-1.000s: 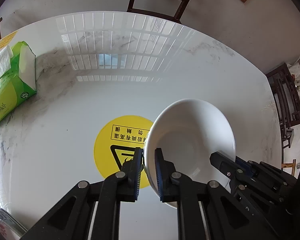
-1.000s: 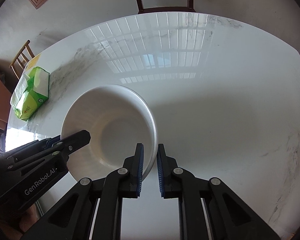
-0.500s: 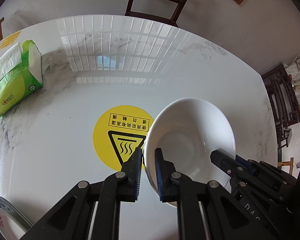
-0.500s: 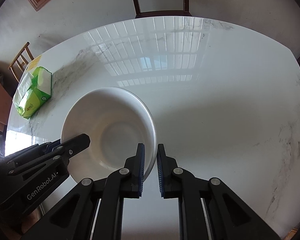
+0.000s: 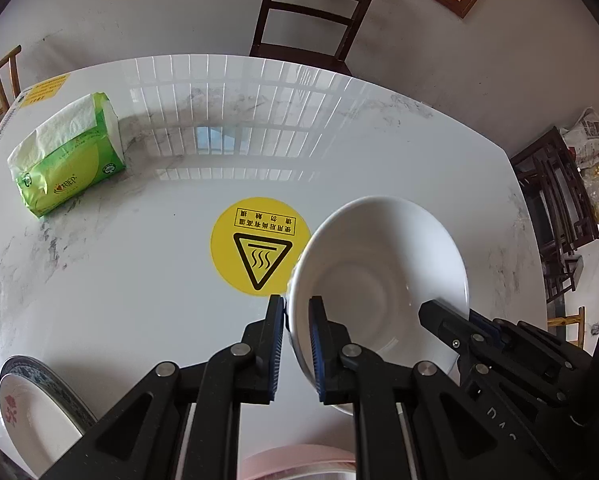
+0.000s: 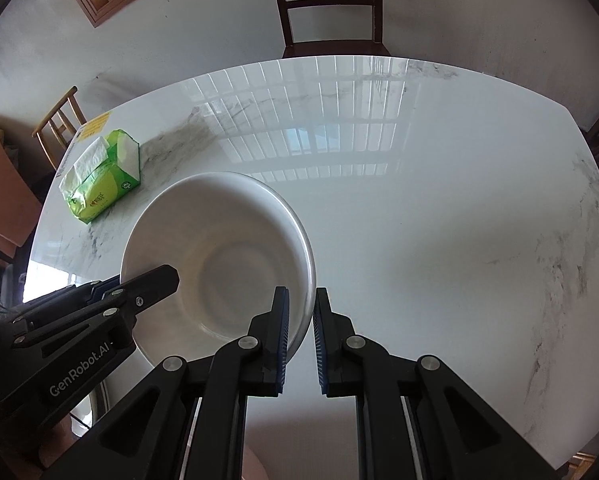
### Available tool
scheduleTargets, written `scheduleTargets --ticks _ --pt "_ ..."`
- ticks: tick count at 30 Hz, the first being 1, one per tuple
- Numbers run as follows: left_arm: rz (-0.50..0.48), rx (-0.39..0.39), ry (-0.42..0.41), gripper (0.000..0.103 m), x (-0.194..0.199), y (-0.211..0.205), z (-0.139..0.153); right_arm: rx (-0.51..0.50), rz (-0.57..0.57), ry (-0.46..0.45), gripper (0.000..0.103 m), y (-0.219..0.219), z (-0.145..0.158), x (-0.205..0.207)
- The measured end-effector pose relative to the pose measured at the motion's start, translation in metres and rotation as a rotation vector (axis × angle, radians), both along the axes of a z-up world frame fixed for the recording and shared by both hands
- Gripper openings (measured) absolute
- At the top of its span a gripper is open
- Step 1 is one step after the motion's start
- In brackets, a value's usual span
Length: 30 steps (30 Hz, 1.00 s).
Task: Organize plates and bowls
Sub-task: 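Carry the ribbed bowl with both grippers over the nested bowls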
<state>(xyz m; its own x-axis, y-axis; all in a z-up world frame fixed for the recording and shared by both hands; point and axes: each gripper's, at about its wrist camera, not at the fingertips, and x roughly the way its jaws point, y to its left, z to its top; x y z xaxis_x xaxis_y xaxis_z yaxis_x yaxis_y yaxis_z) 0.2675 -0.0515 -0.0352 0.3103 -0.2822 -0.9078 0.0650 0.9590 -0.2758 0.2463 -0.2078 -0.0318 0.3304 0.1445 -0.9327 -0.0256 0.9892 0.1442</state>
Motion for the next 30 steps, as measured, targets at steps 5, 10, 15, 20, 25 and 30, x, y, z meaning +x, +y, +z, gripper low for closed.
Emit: scheduleTargets --ticks 5,10,15,20,25,30 --pt "0.004 -0.002 -0.015 0.012 -0.021 0.005 0.014 -0.002 0.009 -0.016 0.012 0.005 0.012 -0.019" --pt "0.006 -0.001 -0.022 0.012 -0.039 0.009 0.023 -0.005 0.017 -0.036 0.012 0.010 0.025 -0.038" --pt "0.015 -0.001 -0.023 0.012 -0.058 0.015 0.029 -0.018 0.034 -0.054 0.012 0.019 0.036 -0.056" --pt "0.029 0.003 -0.028 0.012 -0.078 0.023 0.036 -0.014 0.052 -0.052 0.012 0.027 0.040 -0.073" --pt "0.039 0.002 -0.024 0.012 -0.100 0.034 0.038 -0.008 0.070 -0.052 0.012 0.035 0.042 -0.091" --pt "0.045 0.002 -0.014 0.012 -0.118 0.041 0.038 -0.006 0.087 -0.047 0.012 0.042 0.042 -0.108"
